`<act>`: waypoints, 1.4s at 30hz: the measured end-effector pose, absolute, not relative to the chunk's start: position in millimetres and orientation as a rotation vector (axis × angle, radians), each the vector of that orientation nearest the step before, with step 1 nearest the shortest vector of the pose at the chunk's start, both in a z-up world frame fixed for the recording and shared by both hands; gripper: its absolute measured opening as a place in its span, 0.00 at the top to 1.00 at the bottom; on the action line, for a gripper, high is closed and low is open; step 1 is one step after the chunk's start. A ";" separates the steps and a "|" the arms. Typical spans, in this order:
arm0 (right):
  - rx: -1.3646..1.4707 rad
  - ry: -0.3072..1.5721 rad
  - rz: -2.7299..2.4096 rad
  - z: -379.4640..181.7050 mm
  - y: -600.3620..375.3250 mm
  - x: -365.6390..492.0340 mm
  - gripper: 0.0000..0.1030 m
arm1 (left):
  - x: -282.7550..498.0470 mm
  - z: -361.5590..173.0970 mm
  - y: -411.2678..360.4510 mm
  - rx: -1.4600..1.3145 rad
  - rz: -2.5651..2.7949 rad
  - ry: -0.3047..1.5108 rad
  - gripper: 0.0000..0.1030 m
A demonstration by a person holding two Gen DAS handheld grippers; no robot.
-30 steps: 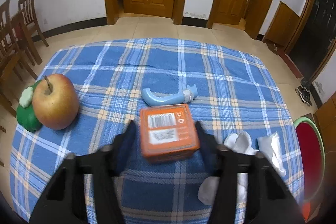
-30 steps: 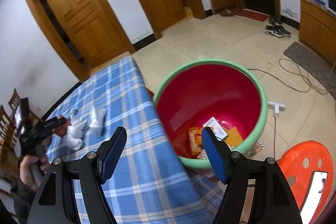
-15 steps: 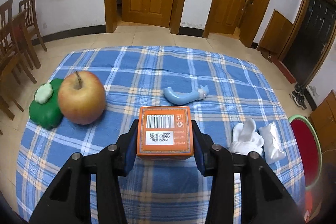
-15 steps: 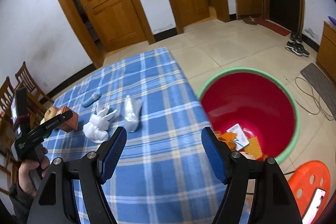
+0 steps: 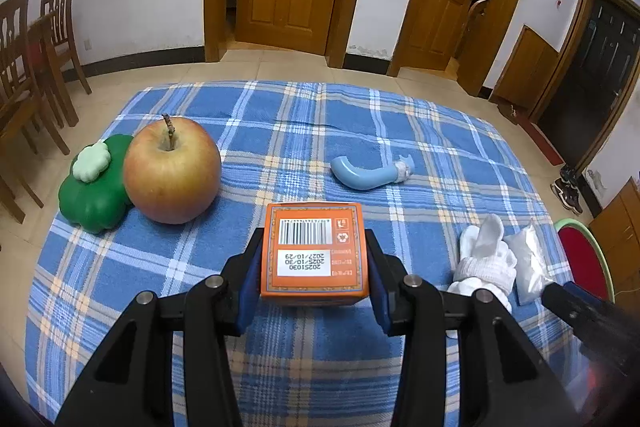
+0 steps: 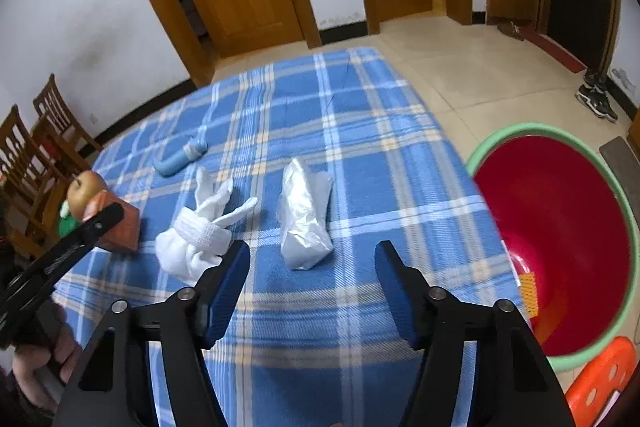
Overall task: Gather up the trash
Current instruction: 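Grasp the white plastic bag with the right tool while the left tool holds the box, then carry the orange box and white plastic bag toward the red bucket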
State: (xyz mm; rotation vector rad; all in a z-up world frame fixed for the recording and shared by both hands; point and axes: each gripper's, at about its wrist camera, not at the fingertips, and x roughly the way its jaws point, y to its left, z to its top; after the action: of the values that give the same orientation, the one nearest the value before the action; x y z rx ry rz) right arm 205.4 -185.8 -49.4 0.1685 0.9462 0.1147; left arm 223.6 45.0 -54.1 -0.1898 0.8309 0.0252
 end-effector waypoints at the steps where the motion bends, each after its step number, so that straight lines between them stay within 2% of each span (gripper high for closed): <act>1: 0.166 0.951 0.118 -52.4 -183.9 208.3 0.44 | 223.8 -54.9 45.8 -0.193 0.025 0.833 0.55; 8: 0.164 0.978 0.141 -68.2 -175.2 220.0 0.75 | 225.2 -59.3 48.4 -0.202 0.028 0.845 0.55; 23: 0.218 0.893 0.138 -47.1 -187.2 180.0 0.78 | 225.3 -58.0 49.0 -0.228 -0.021 0.832 0.55; 42: 0.371 0.796 -0.072 -25.3 -297.4 114.9 0.77 | 212.5 -28.6 19.3 -0.164 -0.077 0.764 0.55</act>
State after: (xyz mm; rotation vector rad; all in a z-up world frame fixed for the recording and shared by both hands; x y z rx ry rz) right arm 114.9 -297.4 -25.3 0.3710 0.7962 -0.0719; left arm 212.5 19.3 -28.6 -0.1637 0.7638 -0.0770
